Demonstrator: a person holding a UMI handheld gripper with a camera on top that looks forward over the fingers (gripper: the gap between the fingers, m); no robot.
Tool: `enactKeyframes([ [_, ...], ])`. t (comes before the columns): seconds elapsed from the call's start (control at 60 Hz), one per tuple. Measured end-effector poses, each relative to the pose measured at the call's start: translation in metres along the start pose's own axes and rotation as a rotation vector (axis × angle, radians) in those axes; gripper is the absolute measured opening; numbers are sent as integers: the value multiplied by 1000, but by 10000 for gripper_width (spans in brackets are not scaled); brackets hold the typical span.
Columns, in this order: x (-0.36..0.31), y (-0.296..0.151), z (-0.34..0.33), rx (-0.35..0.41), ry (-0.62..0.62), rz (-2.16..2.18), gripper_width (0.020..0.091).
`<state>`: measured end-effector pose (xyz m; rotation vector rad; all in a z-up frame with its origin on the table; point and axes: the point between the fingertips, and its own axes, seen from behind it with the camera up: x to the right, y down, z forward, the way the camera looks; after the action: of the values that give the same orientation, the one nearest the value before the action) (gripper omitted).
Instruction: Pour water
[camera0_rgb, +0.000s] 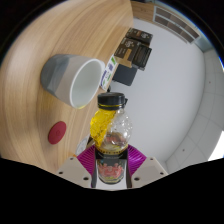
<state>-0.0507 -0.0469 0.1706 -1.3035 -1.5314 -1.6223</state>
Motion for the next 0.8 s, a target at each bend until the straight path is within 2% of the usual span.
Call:
enactKeyframes([
  [0.15, 10, 11, -1, 50, -118, 460, 395],
  [0.317, 39, 23, -1, 191, -184, 1007, 396],
  [0.467, 32, 25, 6, 289, -322, 1406, 396],
  [0.667, -13, 17, 33, 338, -485, 1715, 393],
  [0.8, -51, 4, 47, 333, -553, 1779, 396],
])
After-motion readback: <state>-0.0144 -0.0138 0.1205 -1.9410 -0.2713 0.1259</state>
